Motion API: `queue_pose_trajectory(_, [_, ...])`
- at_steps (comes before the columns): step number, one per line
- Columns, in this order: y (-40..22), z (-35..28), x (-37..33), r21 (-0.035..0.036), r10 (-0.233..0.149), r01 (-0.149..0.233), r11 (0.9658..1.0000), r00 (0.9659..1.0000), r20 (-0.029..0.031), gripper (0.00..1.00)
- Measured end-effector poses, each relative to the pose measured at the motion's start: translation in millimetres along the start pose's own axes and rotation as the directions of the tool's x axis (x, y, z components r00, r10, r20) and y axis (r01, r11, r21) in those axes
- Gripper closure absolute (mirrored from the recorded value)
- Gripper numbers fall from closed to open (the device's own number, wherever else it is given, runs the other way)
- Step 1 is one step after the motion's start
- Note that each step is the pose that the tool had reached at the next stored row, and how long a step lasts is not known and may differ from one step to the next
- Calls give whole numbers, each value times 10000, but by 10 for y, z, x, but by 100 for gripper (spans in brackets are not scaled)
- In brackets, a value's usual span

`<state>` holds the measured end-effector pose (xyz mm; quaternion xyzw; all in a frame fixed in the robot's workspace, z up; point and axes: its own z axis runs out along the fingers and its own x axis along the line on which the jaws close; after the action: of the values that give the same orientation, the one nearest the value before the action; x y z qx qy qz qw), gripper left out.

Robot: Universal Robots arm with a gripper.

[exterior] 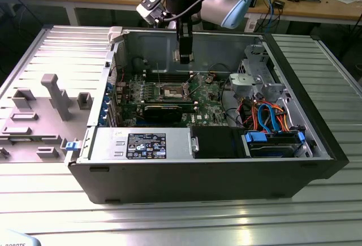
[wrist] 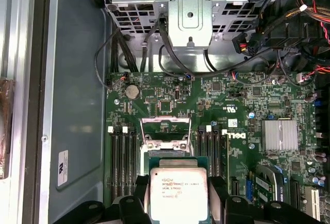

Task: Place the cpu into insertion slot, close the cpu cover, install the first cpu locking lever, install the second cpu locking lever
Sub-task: 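Place the cpu into insertion slot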

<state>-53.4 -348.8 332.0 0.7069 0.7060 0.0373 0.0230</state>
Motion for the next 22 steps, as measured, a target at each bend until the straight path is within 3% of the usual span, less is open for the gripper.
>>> queue_pose_trajectory(6, [-5,14,5,-4,-3,3,10000,10000,-2,46])
queue_pose_trajectory(9, [-61,47,11,-3,-22,22,10000,10000,-1,46])
queue_pose_trajectory(18, [-117,235,9,-3,-26,26,10000,10000,-2,46])
queue_pose_trajectory(22, [-145,279,8,-11,-23,23,10000,10000,-14,46])
